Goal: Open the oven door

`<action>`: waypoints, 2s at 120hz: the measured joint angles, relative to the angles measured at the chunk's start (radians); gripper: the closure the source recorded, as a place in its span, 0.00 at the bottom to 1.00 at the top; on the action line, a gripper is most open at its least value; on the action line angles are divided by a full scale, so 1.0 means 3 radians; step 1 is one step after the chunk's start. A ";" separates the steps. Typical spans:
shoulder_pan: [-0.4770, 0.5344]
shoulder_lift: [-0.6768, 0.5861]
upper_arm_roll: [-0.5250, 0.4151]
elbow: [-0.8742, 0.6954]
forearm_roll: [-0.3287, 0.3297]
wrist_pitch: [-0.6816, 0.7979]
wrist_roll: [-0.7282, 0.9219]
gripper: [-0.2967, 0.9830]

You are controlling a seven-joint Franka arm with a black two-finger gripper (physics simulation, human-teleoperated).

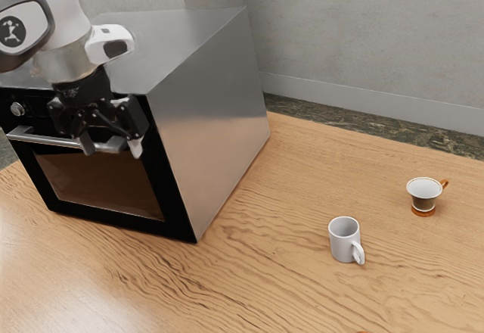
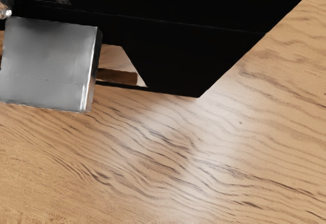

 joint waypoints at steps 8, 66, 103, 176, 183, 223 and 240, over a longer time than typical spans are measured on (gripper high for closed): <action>0.0048 -0.0069 0.0006 -0.0065 0.0030 -0.0042 -0.0268 0.23; 0.1664 -0.0942 0.0039 -0.1297 -0.0993 0.1798 -0.1527 0.23; 0.1834 -0.0946 -0.0197 -0.1592 -0.1283 0.2365 -0.1884 0.23; 0.1834 -0.0770 -0.0135 -0.1895 -0.1142 0.3018 -0.2205 0.23; 0.1837 -0.0762 -0.0139 -0.1897 -0.1113 0.3048 -0.2222 0.23; 0.1845 -0.0664 -0.0139 -0.2040 -0.1067 0.3142 -0.2294 0.23; 0.1884 -0.0790 -0.0140 -0.2214 -0.1067 0.3174 -0.2315 0.23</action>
